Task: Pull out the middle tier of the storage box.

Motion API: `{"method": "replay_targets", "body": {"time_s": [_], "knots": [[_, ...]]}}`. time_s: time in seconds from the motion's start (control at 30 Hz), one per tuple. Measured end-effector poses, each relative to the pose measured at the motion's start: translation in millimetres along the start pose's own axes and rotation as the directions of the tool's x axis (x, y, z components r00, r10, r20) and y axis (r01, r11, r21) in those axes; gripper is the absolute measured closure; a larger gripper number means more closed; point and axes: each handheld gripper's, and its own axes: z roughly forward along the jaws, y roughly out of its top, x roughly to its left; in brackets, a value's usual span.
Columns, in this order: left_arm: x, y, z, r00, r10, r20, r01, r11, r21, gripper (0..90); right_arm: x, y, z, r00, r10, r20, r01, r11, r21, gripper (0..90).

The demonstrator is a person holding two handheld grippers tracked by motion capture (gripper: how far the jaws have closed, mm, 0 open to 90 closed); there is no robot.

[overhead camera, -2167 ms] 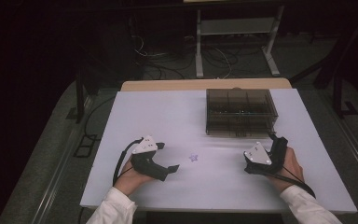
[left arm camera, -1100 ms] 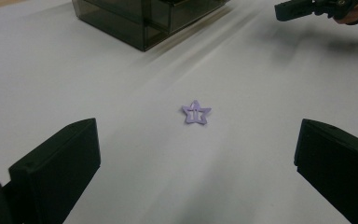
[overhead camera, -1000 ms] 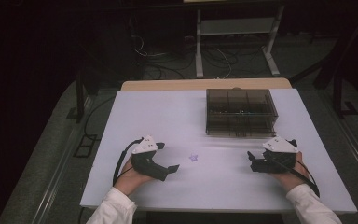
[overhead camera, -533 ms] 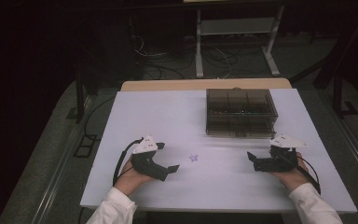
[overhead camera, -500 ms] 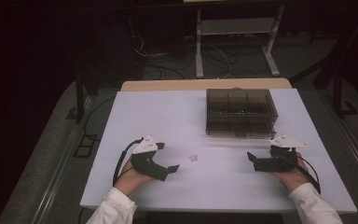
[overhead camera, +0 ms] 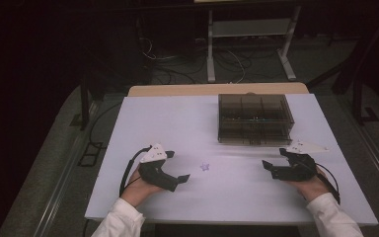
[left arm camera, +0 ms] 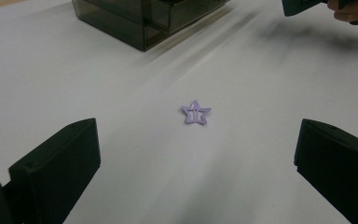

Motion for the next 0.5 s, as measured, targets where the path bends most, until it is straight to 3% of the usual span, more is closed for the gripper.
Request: {"method": "replay_targets", "body": {"time_s": [0.33,0.5], "knots": [[0.0,0.1,0.0,1.0,0.001,0.001,-0.001,1.0,0.001,0.0,1.6,2.7,-3.9,0.9997,-0.02,-0.016,0.02,1.0,0.002,37.1],[0.2,0.0,-0.1,1.0,-0.001,0.0,0.001,1.0,0.0,0.0,-0.3,3.7,-3.7,0.9967,-0.017,-0.079,0.019,1.0,0.022,49.2]]}}
